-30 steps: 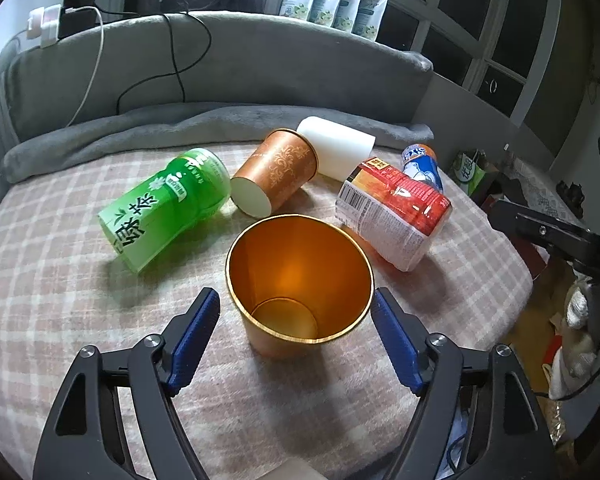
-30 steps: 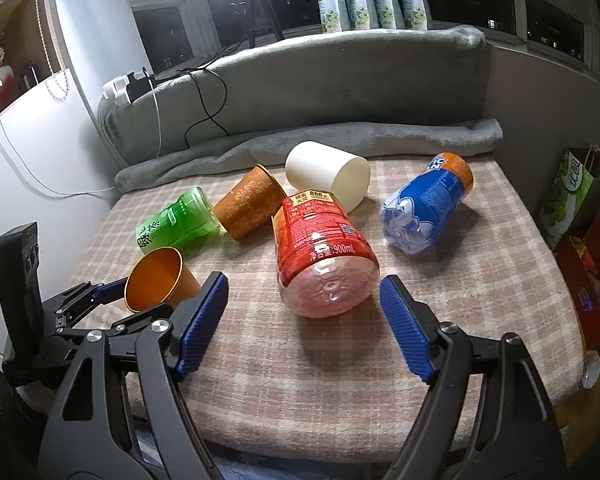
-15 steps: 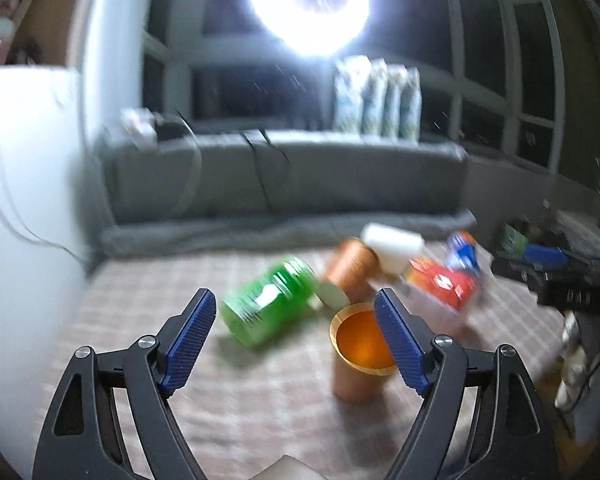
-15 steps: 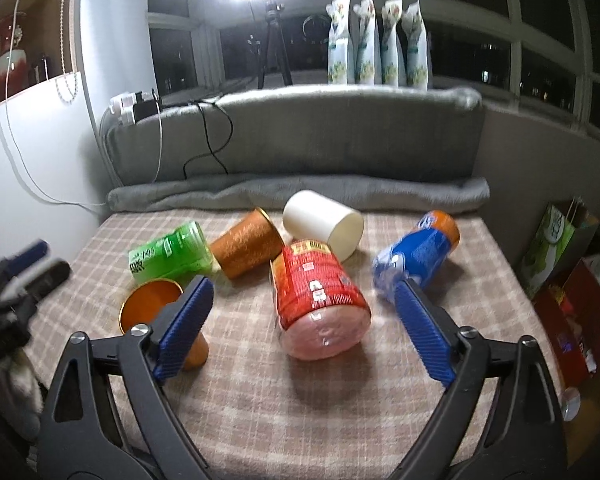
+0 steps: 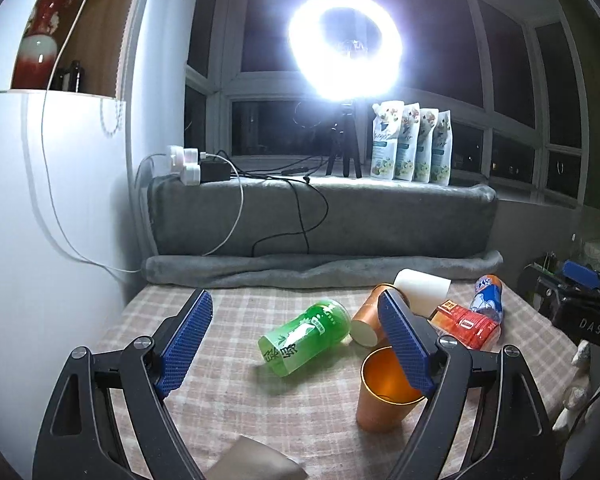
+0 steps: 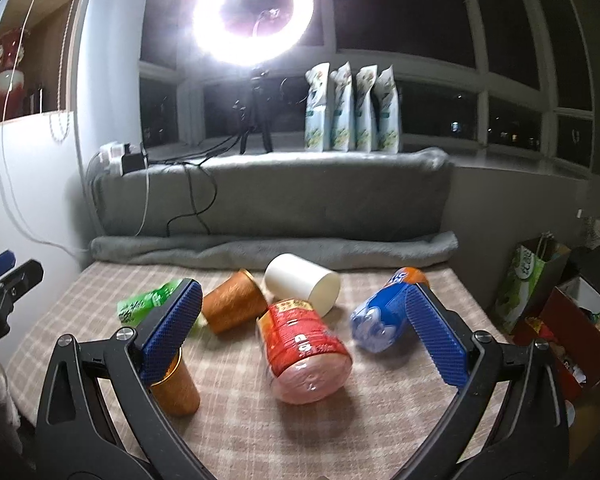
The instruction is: Flip cup upright
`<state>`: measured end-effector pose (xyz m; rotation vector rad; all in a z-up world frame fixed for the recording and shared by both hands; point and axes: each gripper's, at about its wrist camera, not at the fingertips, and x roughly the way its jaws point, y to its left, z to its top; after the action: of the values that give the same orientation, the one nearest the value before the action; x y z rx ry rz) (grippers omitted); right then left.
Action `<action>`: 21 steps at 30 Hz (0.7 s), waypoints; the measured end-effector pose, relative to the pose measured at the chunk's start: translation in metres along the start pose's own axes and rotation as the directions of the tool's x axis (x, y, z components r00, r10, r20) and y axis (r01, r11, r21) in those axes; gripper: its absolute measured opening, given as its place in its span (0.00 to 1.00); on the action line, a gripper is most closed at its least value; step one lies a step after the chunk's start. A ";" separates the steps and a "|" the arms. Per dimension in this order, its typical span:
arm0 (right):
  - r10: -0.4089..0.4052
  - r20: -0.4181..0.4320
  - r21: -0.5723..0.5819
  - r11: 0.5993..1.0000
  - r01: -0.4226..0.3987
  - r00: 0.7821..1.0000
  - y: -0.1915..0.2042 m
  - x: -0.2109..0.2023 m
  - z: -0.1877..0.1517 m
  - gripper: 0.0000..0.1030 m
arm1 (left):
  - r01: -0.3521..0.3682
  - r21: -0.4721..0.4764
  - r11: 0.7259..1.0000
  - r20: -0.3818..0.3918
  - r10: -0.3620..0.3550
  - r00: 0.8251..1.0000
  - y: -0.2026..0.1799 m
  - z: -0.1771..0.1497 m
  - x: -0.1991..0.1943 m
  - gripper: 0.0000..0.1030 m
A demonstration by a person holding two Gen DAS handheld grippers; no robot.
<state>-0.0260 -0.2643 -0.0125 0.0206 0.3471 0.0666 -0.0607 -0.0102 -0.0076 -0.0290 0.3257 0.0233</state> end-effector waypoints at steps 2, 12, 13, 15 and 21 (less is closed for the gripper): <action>-0.010 0.004 0.001 1.000 0.010 1.000 -0.001 0.000 0.000 1.00 | -0.002 0.001 1.000 0.002 0.002 1.000 0.000 0.000 -0.002 0.83; -0.021 0.015 -0.017 1.000 0.021 1.000 -0.002 0.002 0.001 1.00 | 0.015 -0.008 1.000 -0.015 -0.015 1.000 -0.001 0.000 0.002 0.83; -0.022 0.016 -0.020 1.000 0.022 1.000 -0.002 0.002 0.001 1.00 | 0.017 -0.009 1.000 -0.018 -0.018 1.000 -0.001 0.000 0.002 0.83; -0.021 0.016 -0.020 1.000 0.021 1.000 -0.001 0.002 0.001 1.00 | 0.018 -0.009 1.000 -0.019 -0.018 1.000 -0.002 0.000 0.003 0.83; -0.020 0.011 -0.019 1.000 0.020 1.000 0.000 0.003 0.001 1.00 | 0.021 -0.009 1.000 -0.019 -0.021 1.000 -0.002 -0.001 0.003 0.83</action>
<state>-0.0233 -0.2640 -0.0125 -0.0016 0.3362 0.0502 -0.0583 -0.0123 -0.0091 -0.0409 0.3445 0.0034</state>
